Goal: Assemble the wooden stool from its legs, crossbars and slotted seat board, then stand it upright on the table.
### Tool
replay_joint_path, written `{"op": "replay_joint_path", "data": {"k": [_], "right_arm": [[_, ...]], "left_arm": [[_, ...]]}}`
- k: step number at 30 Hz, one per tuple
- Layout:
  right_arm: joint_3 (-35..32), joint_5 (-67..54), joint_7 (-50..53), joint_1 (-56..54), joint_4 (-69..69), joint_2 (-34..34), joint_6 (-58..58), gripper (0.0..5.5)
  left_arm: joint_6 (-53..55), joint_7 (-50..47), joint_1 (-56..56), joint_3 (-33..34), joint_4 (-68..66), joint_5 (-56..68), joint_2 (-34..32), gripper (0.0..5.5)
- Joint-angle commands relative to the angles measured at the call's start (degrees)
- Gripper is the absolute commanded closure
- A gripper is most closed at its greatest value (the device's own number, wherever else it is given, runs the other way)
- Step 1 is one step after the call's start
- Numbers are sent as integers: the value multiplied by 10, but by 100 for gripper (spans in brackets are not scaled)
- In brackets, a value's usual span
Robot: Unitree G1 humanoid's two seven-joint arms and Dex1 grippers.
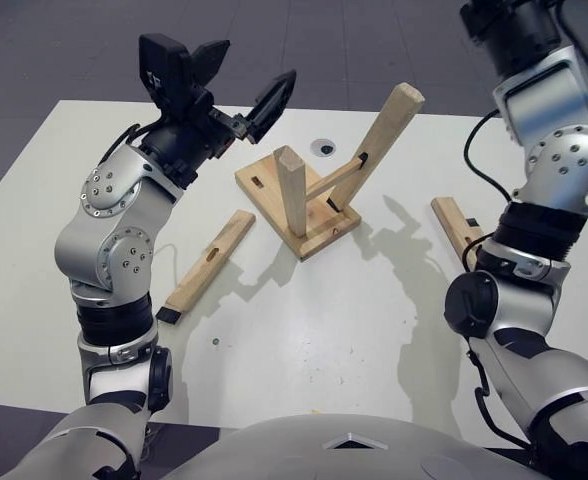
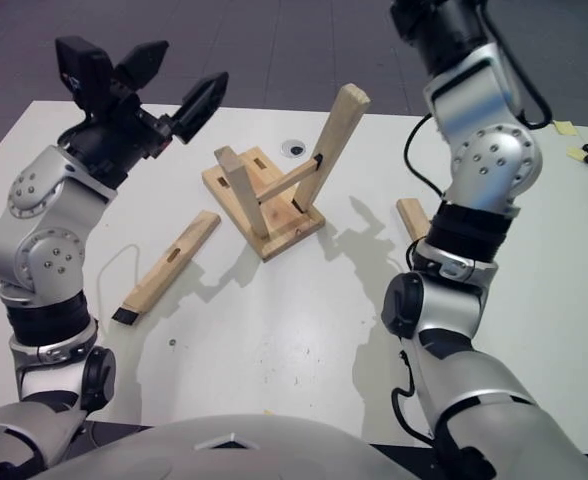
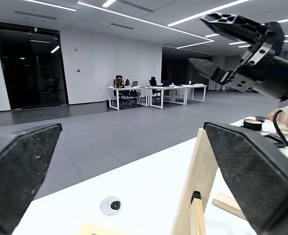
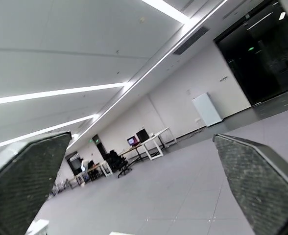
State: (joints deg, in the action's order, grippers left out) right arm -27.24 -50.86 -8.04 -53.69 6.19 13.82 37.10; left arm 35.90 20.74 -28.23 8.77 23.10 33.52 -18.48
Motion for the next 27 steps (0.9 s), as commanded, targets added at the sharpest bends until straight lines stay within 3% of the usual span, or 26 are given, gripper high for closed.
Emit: {"op": "replay_joint_path", "data": {"k": [1,6,8,18,22,27], "right_arm": [[23,-3,18,45,4,-22,34,11],[171,60,-8,183,-8,-49,113,11],[196,76,-17,207,-15,-43,119,11],[100,16,-8,176,-70,-54,107,11],[52,-42,15,102,-81,-54,99,11],[20,-31,18,-16,-3,-36,22,11]], "left_arm": [[12,-12,0,-10,2,3,6,10],[21,-17,12,-25,17,15,18,10],[23,-18,14,-29,18,17,20,10],[21,-14,21,-40,11,17,14,10],[17,-15,7,-29,1,26,21,10],[14,-31,-12,-1,-4,56,37,10]]}}
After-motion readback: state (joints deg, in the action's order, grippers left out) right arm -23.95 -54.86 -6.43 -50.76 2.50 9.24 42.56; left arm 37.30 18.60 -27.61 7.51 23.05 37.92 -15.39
